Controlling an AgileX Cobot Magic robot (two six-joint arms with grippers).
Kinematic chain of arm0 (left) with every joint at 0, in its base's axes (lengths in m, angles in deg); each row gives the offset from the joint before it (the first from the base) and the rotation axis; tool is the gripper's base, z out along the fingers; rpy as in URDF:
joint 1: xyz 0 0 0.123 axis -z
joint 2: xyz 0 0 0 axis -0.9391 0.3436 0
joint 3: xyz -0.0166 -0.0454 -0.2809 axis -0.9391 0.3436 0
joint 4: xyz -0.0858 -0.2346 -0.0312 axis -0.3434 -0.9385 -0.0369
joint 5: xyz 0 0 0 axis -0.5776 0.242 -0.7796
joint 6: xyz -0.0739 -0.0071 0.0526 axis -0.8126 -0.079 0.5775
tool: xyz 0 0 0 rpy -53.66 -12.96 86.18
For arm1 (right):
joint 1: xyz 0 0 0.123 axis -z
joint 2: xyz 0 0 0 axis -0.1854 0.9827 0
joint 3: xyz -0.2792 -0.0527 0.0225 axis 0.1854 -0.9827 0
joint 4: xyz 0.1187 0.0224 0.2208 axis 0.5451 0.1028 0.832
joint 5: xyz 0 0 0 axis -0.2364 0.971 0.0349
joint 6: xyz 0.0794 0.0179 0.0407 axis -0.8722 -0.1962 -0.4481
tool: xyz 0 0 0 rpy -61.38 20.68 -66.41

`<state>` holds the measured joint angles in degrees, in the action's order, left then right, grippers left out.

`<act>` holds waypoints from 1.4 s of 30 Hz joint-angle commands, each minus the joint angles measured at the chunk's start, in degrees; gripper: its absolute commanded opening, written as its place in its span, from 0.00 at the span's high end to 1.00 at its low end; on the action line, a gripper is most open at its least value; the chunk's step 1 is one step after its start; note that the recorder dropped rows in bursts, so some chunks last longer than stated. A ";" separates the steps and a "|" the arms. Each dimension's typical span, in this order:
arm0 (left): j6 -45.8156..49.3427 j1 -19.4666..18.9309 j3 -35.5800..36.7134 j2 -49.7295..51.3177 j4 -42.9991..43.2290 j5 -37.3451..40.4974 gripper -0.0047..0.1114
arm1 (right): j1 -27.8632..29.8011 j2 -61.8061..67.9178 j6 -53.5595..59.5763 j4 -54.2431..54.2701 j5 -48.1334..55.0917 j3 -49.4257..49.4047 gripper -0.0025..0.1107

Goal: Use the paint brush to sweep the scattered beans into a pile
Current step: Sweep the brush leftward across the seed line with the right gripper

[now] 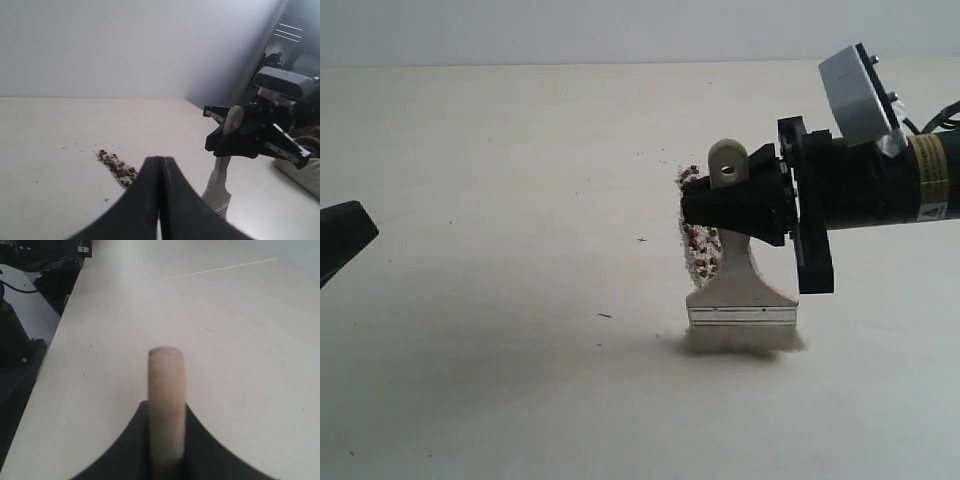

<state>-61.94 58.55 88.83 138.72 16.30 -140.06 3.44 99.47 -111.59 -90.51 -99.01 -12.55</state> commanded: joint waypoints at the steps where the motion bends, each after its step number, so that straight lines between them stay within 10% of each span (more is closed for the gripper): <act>1: -0.43 -0.08 0.26 -0.34 -0.30 -0.47 0.96 | -0.14 4.01 0.80 -0.64 -0.67 2.74 0.98; 42: -0.43 -0.08 0.26 -0.34 -0.30 -0.47 0.96 | -0.14 19.13 -14.16 -5.95 -0.67 28.92 0.98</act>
<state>-61.94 58.55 88.83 138.72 16.30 -140.06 3.44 119.81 -122.31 -95.63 -100.11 16.09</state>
